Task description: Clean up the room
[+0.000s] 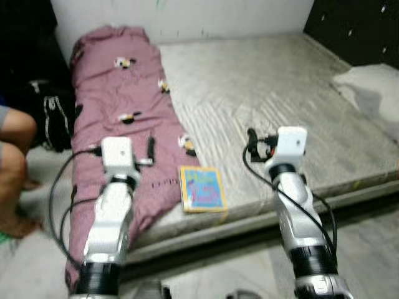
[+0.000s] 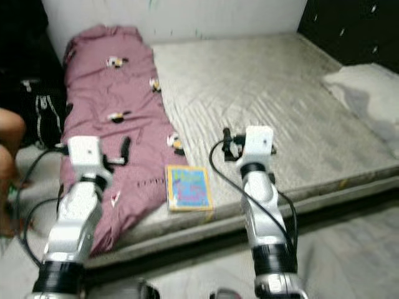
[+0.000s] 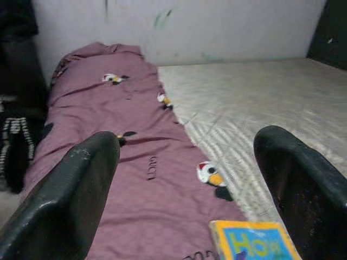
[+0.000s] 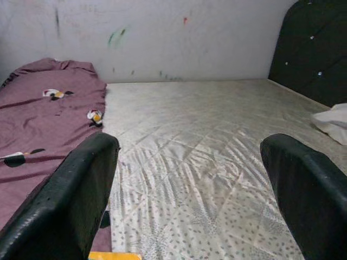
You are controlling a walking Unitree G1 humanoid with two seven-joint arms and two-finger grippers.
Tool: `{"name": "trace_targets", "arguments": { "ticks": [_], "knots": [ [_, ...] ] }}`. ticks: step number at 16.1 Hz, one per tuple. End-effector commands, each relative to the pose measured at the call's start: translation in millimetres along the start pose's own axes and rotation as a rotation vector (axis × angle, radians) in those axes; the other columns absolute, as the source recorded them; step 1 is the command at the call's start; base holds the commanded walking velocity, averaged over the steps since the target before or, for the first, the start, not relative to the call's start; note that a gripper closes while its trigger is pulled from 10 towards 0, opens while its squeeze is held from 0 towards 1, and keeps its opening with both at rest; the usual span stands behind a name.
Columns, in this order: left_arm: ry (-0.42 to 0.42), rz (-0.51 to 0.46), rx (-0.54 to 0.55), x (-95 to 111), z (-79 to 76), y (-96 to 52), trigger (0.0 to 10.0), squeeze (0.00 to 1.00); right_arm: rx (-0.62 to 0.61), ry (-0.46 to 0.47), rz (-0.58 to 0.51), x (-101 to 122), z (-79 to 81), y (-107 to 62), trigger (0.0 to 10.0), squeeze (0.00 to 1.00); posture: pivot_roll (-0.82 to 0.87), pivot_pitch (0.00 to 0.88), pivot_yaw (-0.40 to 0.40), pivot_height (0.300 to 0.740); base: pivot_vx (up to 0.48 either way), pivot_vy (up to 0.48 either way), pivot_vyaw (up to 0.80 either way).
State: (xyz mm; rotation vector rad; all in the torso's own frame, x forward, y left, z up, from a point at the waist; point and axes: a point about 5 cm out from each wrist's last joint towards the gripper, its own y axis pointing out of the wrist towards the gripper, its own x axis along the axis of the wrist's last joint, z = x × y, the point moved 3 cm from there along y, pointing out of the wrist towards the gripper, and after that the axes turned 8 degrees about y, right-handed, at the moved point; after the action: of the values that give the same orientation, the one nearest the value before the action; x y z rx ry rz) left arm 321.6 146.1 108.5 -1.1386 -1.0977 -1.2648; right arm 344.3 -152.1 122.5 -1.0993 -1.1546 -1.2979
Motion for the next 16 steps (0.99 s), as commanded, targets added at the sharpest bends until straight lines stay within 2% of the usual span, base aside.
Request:
{"name": "trace_targets", "arguments": {
  "ticks": [1,3,8,16],
  "knots": [
    [-0.003,-0.014,0.012,4.1,2.2,0.6,10.0,0.0,-0.002,0.003,0.001,0.9,-1.9,0.2,10.0,0.0,-0.02,0.0,0.001,0.74,0.0,0.0,0.0],
    [0.02,-0.005,0.06,3.4,7.6,1.4,10.0,0.0,-0.004,-0.001,0.005,0.0,-1.6,-0.2,10.0,0.0,-0.02,0.0,0.0,0.74,0.0,0.0,0.0],
    [-0.012,0.002,0.021,1.9,3.4,1.2,10.0,0.0,0.005,-0.006,0.004,0.0,-0.7,-0.2,10.0,0.0,-0.02,0.0,-0.003,0.74,0.0,0.0,0.0],
    [-0.013,0.005,0.013,1.6,1.5,1.7,10.0,0.0,0.01,-0.005,0.004,-0.6,0.1,0.7,10.0,0.0,-0.02,0.0,-0.002,0.74,0.0,0.0,0.0]
  ]
}}
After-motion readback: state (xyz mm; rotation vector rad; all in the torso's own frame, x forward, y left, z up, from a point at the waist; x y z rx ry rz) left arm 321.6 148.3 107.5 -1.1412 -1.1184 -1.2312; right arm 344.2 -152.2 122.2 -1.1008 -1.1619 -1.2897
